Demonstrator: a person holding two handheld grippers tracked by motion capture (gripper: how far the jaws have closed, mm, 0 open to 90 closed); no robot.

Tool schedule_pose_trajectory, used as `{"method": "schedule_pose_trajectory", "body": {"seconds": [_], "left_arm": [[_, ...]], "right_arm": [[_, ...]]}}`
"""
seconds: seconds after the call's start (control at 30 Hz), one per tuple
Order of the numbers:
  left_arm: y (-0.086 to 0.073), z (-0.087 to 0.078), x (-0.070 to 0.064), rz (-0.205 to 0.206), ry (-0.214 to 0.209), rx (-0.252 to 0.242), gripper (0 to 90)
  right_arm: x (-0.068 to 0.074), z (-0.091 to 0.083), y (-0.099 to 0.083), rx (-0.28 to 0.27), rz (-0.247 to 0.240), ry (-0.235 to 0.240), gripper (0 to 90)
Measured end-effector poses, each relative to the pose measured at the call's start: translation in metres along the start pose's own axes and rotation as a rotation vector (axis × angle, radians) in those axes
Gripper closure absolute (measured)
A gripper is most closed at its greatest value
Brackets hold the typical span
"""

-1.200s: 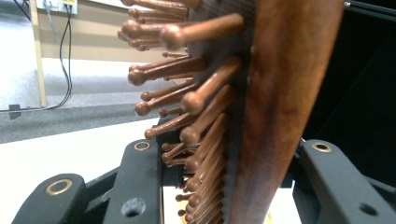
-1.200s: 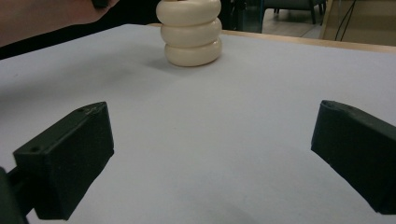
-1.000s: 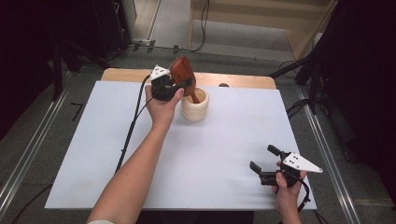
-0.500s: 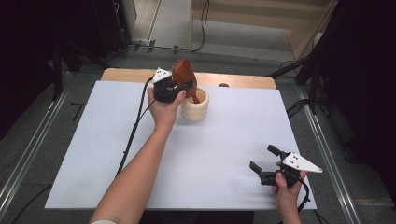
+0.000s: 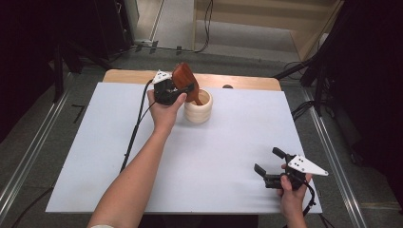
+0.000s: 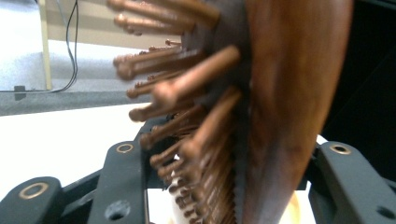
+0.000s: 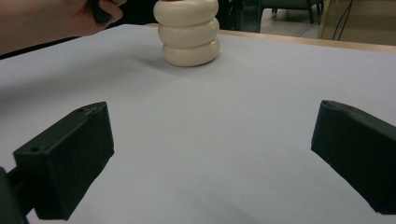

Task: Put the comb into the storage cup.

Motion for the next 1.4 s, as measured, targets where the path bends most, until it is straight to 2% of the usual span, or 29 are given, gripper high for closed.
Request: {"method": "schedule_pose_trajectory", "body": {"seconds": [0.23, 0.4, 0.63, 0.73, 0.77, 0.83, 1.23, 1.4], "left_arm": [[0.002, -0.002, 0.003, -0.002, 0.0, 0.013, 38.1], [0.002, -0.002, 0.004, 0.011, 0.003, 0.032, 20.4], [0.002, -0.002, 0.0, 0.022, -0.02, 0.039, 8.8], [0.002, -0.002, 0.0, 0.029, -0.003, 0.045, 3.0], [0.002, -0.002, 0.0, 0.028, -0.005, 0.048, 2.5], [0.003, -0.003, 0.0, 0.039, 0.015, 0.055, 0.0], [0.003, -0.007, -0.006, 0.082, 0.015, 0.081, 0.0], [0.005, -0.011, -0.006, 0.082, 0.016, 0.075, 0.0]], "right_arm": [[0.0, 0.0, 0.0, -0.001, -0.001, -0.002, 0.0], [0.0, 0.0, 0.0, 0.001, 0.001, -0.003, 0.0], [0.0, 0.0, 0.0, 0.001, 0.002, -0.003, 0.0], [0.0, 0.0, 0.0, 0.001, 0.001, -0.003, 0.0], [0.0, 0.0, 0.0, 0.001, 0.0, -0.003, 0.0], [0.0, 0.0, 0.0, 0.001, 0.0, -0.002, 0.0], [0.0, 0.0, 0.0, 0.0, 0.001, -0.005, 0.0], [0.0, 0.0, 0.0, -0.002, -0.001, -0.011, 0.0]]}}
Point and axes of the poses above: each handheld gripper's, and its own axes: z roughly forward along the jaws, y roughly out of its top, x roughly to its left, the point moved 2 cm from there along z, roughly forward along the jaws, and after that the axes turned 14 degrees about -y, right-handed, at the moved point
